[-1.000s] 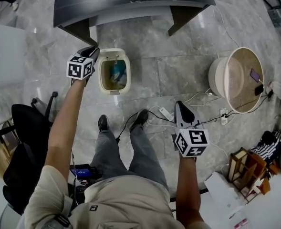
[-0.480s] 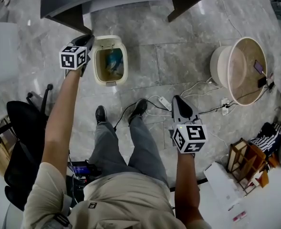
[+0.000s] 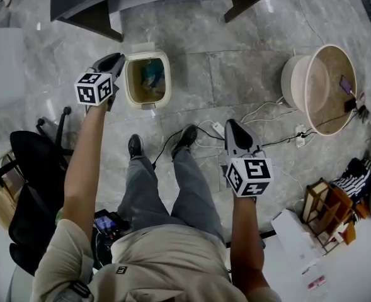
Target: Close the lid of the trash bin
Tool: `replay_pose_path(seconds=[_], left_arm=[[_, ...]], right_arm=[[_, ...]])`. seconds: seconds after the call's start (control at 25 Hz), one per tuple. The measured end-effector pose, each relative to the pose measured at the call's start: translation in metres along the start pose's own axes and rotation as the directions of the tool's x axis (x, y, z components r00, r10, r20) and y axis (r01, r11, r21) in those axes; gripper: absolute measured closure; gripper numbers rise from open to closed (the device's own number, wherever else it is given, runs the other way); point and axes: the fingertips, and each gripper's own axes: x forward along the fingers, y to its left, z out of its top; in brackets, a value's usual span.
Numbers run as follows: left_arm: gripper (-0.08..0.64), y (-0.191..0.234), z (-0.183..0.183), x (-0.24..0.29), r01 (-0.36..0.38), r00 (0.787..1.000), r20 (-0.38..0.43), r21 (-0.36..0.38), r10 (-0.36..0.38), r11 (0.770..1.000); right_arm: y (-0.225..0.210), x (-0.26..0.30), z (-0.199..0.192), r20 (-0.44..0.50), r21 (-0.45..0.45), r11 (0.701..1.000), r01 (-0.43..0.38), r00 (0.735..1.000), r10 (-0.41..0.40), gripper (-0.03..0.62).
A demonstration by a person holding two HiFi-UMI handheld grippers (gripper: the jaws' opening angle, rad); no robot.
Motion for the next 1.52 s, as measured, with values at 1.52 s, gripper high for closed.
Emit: replay_pose_path(seconds=[1.52], left_arm=[[0.537, -0.06, -0.242, 0.036, 0.101, 0.91, -0.396, -0.074, -0.122, 0.992]], right_arm=[[-0.001, 0.03, -0.075, -0.09, 0.007, 1.0, -0.021, 0.996, 0.022, 0.566]])
